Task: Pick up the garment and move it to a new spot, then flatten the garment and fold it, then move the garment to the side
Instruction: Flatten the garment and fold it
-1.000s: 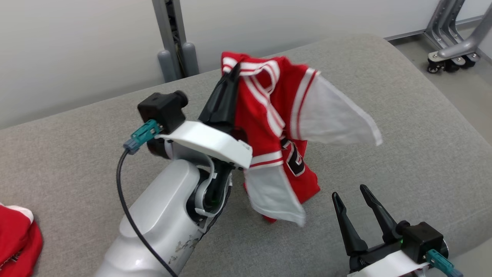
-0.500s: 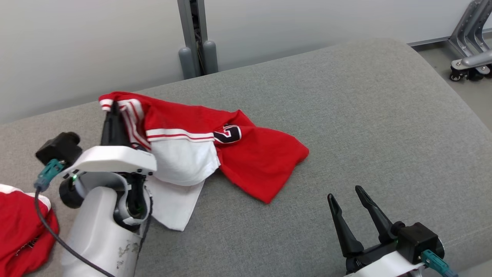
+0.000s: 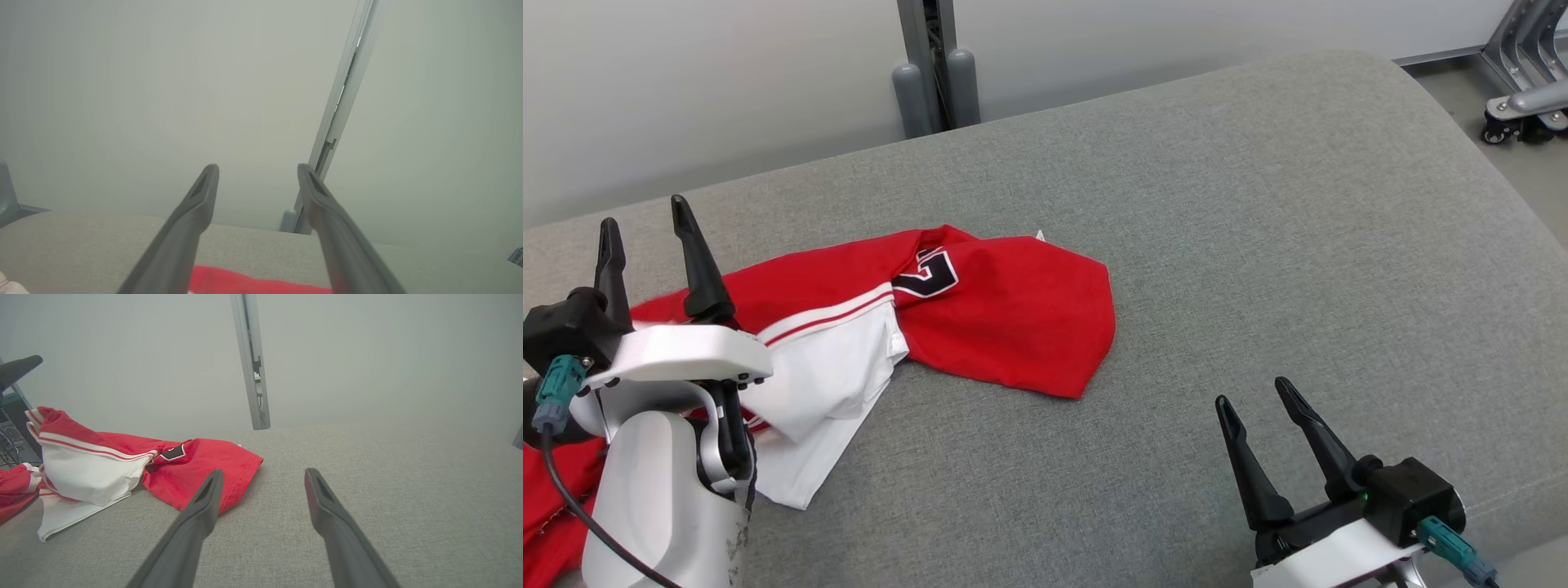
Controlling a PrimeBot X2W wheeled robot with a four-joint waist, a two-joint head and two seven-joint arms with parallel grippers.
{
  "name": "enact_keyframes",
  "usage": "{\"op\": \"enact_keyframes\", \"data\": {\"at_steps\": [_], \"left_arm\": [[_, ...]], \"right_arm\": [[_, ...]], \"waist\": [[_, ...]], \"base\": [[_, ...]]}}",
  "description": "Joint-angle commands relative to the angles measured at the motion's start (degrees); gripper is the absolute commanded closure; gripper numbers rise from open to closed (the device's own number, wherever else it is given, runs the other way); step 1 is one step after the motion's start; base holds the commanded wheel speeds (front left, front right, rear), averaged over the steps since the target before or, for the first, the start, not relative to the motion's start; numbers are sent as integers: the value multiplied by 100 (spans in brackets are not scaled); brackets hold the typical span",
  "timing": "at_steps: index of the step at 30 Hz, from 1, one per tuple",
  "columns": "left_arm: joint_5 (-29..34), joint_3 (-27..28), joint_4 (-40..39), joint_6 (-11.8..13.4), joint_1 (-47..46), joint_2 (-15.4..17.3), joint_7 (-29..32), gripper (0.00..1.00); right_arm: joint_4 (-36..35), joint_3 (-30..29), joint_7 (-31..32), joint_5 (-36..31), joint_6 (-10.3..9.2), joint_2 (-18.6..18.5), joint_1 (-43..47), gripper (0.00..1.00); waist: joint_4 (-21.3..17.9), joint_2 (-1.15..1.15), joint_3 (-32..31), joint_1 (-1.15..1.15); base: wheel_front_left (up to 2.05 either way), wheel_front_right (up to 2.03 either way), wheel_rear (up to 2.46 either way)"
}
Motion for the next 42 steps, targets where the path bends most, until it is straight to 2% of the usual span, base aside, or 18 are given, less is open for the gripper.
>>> {"op": "enact_keyframes", "data": {"at_steps": [1,4,10,17,20,25,29,33,42], "left_arm": [[126,19,-86,-39,54,22,-26,0],[448,102,-446,-119,323,17,-26,0],[442,-18,-1081,-324,1193,-10,-26,0],[270,-797,-1696,-64,2173,-8,-26,0],[243,-1194,-1785,36,2461,-10,-26,0],[364,-1550,-1223,-214,2492,-6,-26,0],[289,-1654,-1061,-227,2387,-5,-26,0],[459,-1783,-1162,-109,2374,-6,-26,0],[176,-2253,-1452,144,2596,-6,-26,0]], "right_arm": [[-15,-36,-31,19,7,-35,-12,0],[-4,-46,-31,-14,7,-36,39,0],[-5,-66,-31,6,6,-34,125,0],[21,-96,-31,2,5,-34,229,0],[45,-92,-31,-23,5,-34,253,0],[119,-35,-31,-66,5,-35,269,0],[429,39,-31,-101,4,-35,199,0],[976,111,-30,-19,4,-36,-23,0],[2149,38,-30,-73,4,-36,-579,0]], "waist": [[23,0,-6,0],[86,0,-52,0],[257,0,-186,0],[532,0,-315,0],[624,0,-380,0],[698,0,-444,0],[731,0,-476,0],[847,0,-477,0],[1527,0,-518,0]], "base": [[0,0,0],[0,0,0],[0,0,0],[0,0,0],[0,0,0],[0,0,0],[0,0,0],[0,0,0],[0,0,0]]}}
